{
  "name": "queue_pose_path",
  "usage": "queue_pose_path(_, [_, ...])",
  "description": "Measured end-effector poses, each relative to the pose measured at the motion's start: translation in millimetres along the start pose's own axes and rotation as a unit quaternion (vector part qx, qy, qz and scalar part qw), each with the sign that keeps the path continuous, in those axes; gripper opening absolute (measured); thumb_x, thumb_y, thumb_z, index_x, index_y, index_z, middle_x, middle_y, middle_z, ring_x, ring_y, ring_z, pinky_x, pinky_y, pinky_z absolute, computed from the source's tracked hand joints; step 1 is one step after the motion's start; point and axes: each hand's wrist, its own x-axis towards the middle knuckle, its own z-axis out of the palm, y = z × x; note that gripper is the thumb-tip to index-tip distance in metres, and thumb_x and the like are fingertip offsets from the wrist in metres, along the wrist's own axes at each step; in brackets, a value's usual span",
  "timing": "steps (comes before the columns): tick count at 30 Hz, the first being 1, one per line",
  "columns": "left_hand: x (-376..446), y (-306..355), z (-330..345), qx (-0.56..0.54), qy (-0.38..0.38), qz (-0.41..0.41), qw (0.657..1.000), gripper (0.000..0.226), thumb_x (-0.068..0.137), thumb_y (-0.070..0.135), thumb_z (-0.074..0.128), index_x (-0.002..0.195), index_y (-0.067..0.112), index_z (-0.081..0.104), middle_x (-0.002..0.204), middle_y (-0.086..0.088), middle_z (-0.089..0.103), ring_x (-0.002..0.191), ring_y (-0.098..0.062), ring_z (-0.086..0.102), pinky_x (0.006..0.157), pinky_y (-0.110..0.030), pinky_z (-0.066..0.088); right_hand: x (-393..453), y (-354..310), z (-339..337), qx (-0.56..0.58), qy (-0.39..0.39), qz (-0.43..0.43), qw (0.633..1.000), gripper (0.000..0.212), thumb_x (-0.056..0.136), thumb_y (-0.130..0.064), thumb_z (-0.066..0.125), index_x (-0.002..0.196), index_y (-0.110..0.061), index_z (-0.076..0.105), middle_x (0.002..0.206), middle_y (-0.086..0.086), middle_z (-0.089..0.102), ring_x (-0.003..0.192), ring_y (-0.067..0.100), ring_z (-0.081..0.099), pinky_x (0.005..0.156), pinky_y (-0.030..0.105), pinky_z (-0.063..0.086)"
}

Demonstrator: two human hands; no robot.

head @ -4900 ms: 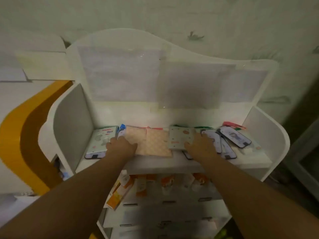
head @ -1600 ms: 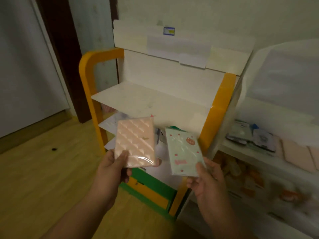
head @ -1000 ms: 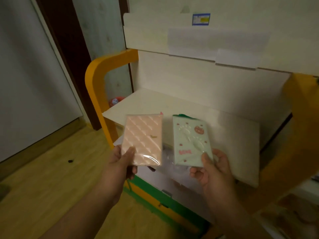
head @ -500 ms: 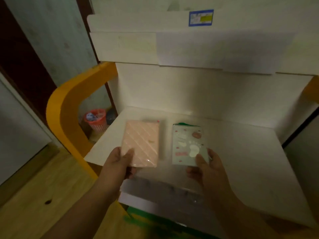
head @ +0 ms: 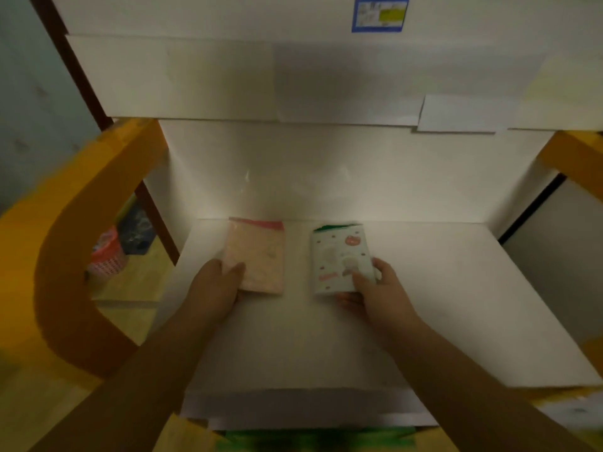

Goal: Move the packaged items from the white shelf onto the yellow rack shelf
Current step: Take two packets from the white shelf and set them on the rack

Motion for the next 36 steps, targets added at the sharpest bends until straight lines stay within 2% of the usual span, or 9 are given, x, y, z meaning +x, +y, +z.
queue_pose_path(5, [7,11,-5,0.104,0.036,0.01,0.994,0.055,0.095,0.042,0.054,0.133,0.003,0.046,0.122,-0.014,0.059,0.099,-0.025,0.056,0.078,-0.031,0.038,12,-9,7,-0.076,-0.042,0.005,0.996,0.039,0.09,-0.017,0.067,0.126,-0.013,0.052,0.106,0.005,0.071,0.081,0.02,0.075,0.067,0.032,0.06])
queue_pose_path(9, [5,3,-13,0.211,0.016,0.02,0.977,0.066,0.09,0.054,0.054,0.138,0.01,0.042,0.133,-0.012,0.053,0.113,-0.029,0.056,0.08,-0.033,0.041,11,-15,2,-0.313,-0.056,-0.071,0.946,0.035,0.075,-0.03,0.08,0.101,-0.035,0.057,0.098,-0.011,0.067,0.083,0.011,0.068,0.068,0.026,0.057])
queue_pose_path(13, [-7,1,-16,0.383,-0.019,0.082,0.92,0.077,0.08,0.075,0.039,0.142,0.03,0.036,0.142,-0.006,0.039,0.118,-0.027,0.05,0.079,-0.036,0.045,11,-13,-1,-0.523,-0.033,-0.129,0.842,0.062,0.079,-0.049,0.069,0.132,-0.028,0.044,0.12,0.0,0.048,0.101,0.018,0.059,0.086,0.031,0.051])
queue_pose_path(16, [-20,4,-8,0.336,-0.043,0.097,0.936,0.067,0.087,0.06,0.052,0.146,0.035,0.034,0.153,-0.004,0.027,0.127,-0.029,0.047,0.096,-0.041,0.045,7,-14,0,-0.572,-0.031,-0.138,0.808,0.062,0.088,-0.055,0.058,0.14,-0.027,0.04,0.117,0.0,0.038,0.096,0.017,0.057,0.089,0.032,0.053])
queue_pose_path(18, [-24,5,-5,0.335,-0.04,0.108,0.935,0.059,0.09,0.058,0.051,0.143,0.033,0.041,0.153,-0.003,0.029,0.129,-0.029,0.046,0.097,-0.042,0.044,8,-15,0,-0.581,-0.042,-0.14,0.801,0.056,0.088,-0.055,0.059,0.136,-0.029,0.046,0.112,-0.003,0.033,0.092,0.015,0.052,0.089,0.031,0.053])
queue_pose_path(22, [-20,2,-3,0.401,-0.052,0.136,0.904,0.06,0.095,0.061,0.025,0.15,0.037,0.027,0.161,-0.004,0.012,0.137,-0.026,0.04,0.101,-0.044,0.044,12,-16,1,-0.592,-0.049,-0.142,0.792,0.051,0.087,-0.057,0.058,0.13,-0.03,0.05,0.112,-0.004,0.033,0.091,0.015,0.053,0.088,0.03,0.054])
queue_pose_path(26, [-14,2,2,0.405,-0.044,0.135,0.903,0.061,0.097,0.058,0.025,0.153,0.033,0.02,0.163,-0.005,0.007,0.139,-0.028,0.037,0.102,-0.046,0.043,13,-13,4,-0.591,-0.036,-0.147,0.792,0.05,0.088,-0.055,0.056,0.129,-0.026,0.051,0.115,0.001,0.037,0.093,0.019,0.057,0.088,0.032,0.055])
queue_pose_path(33, [12,-20,3,0.483,-0.051,0.181,0.855,0.083,0.078,0.067,-0.007,0.144,0.037,0.034,0.161,-0.001,0.015,0.143,-0.025,0.027,0.097,-0.048,0.047,12,-7,6,-0.573,0.003,-0.162,0.804,0.061,0.092,-0.052,0.051,0.144,-0.024,0.039,0.126,0.003,0.038,0.106,0.02,0.055,0.091,0.031,0.051])
queue_pose_path(36, [9,-24,2,0.474,-0.044,0.18,0.861,0.078,0.082,0.067,-0.003,0.145,0.038,0.032,0.161,0.001,0.016,0.144,-0.025,0.025,0.099,-0.05,0.044,9,-3,6,-0.568,0.015,-0.167,0.806,0.061,0.09,-0.048,0.053,0.145,-0.025,0.039,0.123,0.004,0.041,0.107,0.022,0.053,0.09,0.034,0.053])
